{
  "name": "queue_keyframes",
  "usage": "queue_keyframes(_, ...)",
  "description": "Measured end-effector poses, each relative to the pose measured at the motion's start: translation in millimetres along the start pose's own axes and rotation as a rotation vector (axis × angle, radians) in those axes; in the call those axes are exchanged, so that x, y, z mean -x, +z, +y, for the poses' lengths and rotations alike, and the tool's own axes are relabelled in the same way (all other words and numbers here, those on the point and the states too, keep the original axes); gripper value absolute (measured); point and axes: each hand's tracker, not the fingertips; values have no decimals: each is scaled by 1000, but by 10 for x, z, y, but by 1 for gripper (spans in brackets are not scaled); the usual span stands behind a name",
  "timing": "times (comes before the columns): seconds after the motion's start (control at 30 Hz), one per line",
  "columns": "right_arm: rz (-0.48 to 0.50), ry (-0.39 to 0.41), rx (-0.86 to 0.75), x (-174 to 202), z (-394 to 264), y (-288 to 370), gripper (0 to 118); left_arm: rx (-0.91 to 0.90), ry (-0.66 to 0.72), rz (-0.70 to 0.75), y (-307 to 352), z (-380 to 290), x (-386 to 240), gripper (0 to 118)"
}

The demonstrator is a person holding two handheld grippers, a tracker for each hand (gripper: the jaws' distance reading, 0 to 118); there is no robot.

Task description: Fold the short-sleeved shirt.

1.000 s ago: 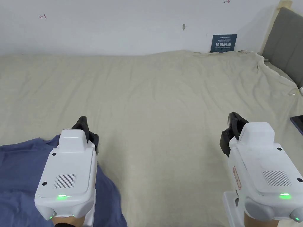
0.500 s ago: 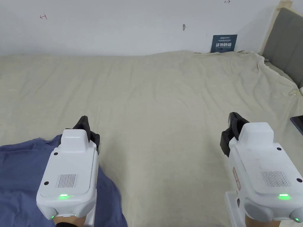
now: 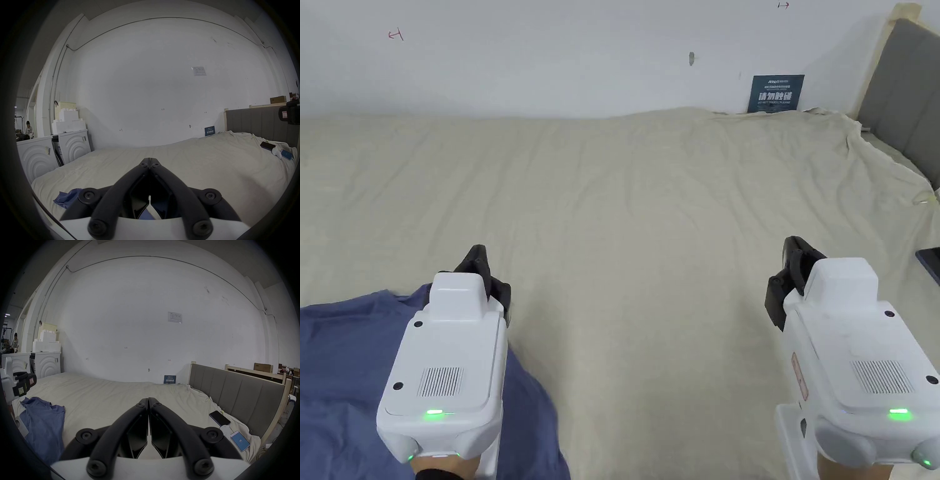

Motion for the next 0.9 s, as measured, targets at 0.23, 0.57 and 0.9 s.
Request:
queue_keyframes(0.23, 33, 13, -21, 185, 73, -65, 0, -6, -8, 32, 43, 15, 149, 0)
queue_keyframes(0.57, 229, 25, -59, 955, 205, -248, 0, 14, -16, 229, 323, -30, 928, 0)
queue_keyframes(0.9, 456, 10, -81, 1936, 292, -257, 0, 57, -63, 458, 894, -123, 1868, 0)
